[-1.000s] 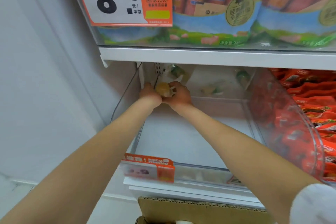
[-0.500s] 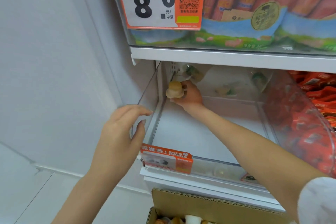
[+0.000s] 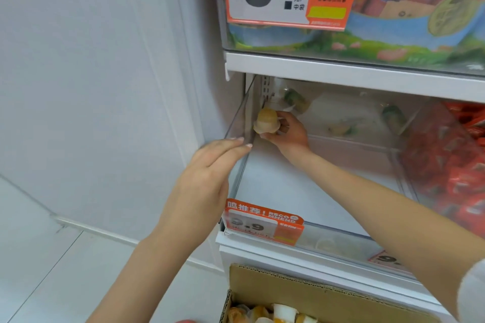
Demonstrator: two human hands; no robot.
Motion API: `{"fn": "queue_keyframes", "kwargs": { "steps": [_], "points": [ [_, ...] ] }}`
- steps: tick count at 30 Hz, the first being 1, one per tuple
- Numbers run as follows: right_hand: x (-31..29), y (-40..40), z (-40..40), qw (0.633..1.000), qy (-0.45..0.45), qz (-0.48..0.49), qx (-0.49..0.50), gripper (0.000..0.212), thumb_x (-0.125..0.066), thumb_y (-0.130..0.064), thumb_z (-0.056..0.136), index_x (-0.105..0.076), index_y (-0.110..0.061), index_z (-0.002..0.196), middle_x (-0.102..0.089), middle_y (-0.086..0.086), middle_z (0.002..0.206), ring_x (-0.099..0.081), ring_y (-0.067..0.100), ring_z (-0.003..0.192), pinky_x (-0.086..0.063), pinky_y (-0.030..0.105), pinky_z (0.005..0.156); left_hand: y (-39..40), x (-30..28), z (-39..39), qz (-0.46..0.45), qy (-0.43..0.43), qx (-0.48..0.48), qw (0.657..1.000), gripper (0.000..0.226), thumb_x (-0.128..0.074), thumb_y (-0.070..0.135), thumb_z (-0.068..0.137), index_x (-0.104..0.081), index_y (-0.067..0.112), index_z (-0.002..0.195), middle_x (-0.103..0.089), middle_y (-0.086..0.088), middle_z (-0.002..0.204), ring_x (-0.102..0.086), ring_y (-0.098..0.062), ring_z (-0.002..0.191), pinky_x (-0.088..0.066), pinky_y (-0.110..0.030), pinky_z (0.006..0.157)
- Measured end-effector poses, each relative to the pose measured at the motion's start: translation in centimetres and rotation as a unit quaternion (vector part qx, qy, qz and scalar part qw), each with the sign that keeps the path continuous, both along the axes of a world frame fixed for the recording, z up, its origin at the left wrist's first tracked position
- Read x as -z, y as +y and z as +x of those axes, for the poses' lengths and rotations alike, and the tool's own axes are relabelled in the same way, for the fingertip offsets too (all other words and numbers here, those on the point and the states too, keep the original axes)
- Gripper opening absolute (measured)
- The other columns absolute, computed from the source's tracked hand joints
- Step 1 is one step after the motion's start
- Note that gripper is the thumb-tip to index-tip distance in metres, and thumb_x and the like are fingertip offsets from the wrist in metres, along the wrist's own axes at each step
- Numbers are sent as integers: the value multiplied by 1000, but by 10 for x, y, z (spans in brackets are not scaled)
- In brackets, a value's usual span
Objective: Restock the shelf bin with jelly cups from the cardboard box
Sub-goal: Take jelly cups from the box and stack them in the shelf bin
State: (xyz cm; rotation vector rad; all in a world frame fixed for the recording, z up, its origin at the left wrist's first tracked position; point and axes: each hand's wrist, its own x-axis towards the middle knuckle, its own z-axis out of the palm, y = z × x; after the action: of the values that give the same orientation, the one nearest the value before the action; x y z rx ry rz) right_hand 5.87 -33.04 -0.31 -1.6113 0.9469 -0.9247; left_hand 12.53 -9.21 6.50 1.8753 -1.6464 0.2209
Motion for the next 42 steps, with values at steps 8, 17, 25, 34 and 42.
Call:
{"fn": "queue_keyframes", "kwargs": {
  "steps": [8, 17, 25, 34, 42],
  "points": [
    [3, -2, 1, 999, 29, -6, -13, 71, -78, 5, 69, -43, -12, 128, -56, 10, 115, -58, 23, 99, -53, 22, 77, 4, -2, 1, 0, 55, 22, 998, 67, -65, -17, 71, -58, 20, 127, -51, 17, 124, -42, -2, 120, -20, -1, 104],
    [-27, 13, -18, 984, 179, 11, -19, 81, -81, -10, 71, -34, -14, 137, -44, 14, 134, -50, 28, 119, -48, 32, 89, 12, -12, -2, -65, 150, 29, 986, 60, -62, -15, 77, -59, 24, 123, -58, 13, 114, -54, 2, 106, -38, -5, 96],
    [-92, 126, -138, 983, 66, -170, 7, 22, -72, -9, 81, -63, -17, 98, -65, -3, 98, -61, 11, 94, -52, 29, 86, 72, -25, -37, -97, 337, 43, 936, 30, -79, 5, 71, -67, 24, 90, -69, 8, 90, -66, -6, 80, -54, -18, 66],
    [71, 252, -269, 935, 289, -190, -78, 22, -61, -6, 86, -53, -24, 96, -55, -10, 90, -50, 7, 87, -45, 21, 77, 106, 130, -127, 252, 201, 156, 934, 13, -74, 19, 78, -66, 16, 88, -65, 5, 80, -59, -6, 72, -54, -28, 68],
    [219, 281, -296, 814, 542, 29, -207, 53, -64, -12, 85, -36, -20, 129, -45, 5, 127, -49, 27, 115, -50, 37, 81, 111, 269, -153, 618, -158, 225, 736, 42, -58, 0, 86, -49, 7, 126, -55, -12, 122, -56, -29, 106, -47, -34, 75]
  ]
}}
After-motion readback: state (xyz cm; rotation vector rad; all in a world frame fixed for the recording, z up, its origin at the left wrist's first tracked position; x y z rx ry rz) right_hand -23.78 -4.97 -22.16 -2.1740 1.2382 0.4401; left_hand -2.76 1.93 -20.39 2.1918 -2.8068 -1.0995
